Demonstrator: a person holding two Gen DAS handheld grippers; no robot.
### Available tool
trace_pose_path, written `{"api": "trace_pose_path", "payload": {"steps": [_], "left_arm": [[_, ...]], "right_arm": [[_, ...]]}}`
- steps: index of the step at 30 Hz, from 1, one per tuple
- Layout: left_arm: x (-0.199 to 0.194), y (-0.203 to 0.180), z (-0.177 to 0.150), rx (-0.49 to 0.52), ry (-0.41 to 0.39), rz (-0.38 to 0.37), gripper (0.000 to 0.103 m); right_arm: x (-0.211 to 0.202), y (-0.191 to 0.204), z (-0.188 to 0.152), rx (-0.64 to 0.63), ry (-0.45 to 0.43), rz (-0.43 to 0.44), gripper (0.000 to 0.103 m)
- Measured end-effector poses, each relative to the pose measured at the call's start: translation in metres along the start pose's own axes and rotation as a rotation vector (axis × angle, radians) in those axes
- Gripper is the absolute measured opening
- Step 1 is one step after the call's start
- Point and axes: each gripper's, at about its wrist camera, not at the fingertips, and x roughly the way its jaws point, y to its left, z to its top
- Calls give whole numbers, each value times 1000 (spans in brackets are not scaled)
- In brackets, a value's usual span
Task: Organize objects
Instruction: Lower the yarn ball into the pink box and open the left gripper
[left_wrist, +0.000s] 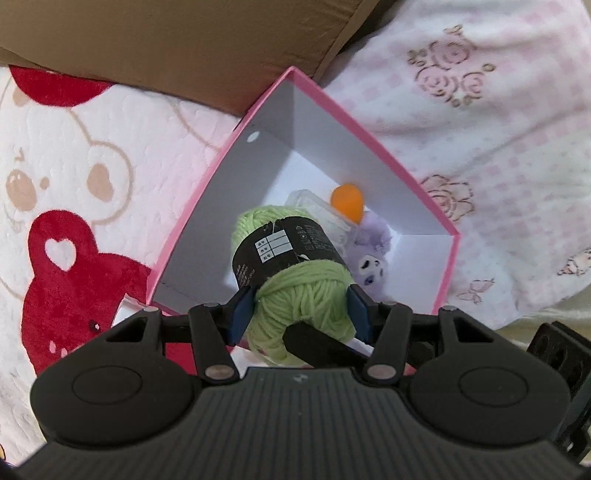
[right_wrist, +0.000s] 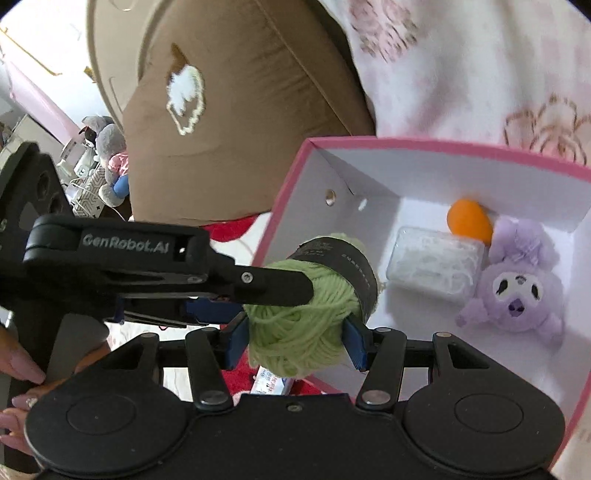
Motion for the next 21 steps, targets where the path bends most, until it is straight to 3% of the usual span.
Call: {"api": "trace_pose_path", "payload": {"steps": [4, 6, 11, 21], "left_arm": [[17, -1, 0, 0, 4, 32, 53], [29, -9, 4, 53, 23, 51, 53], [51, -19, 10, 100, 44, 28, 53], [52, -17, 2, 161, 35, -25, 53]], "right_arm": [[13, -16, 1, 34, 31, 15, 59], [19, -25, 2, 56, 39, 14, 59], [27, -57, 2, 136, 23, -4, 59], [21, -50, -1, 21, 14, -171, 57]]}}
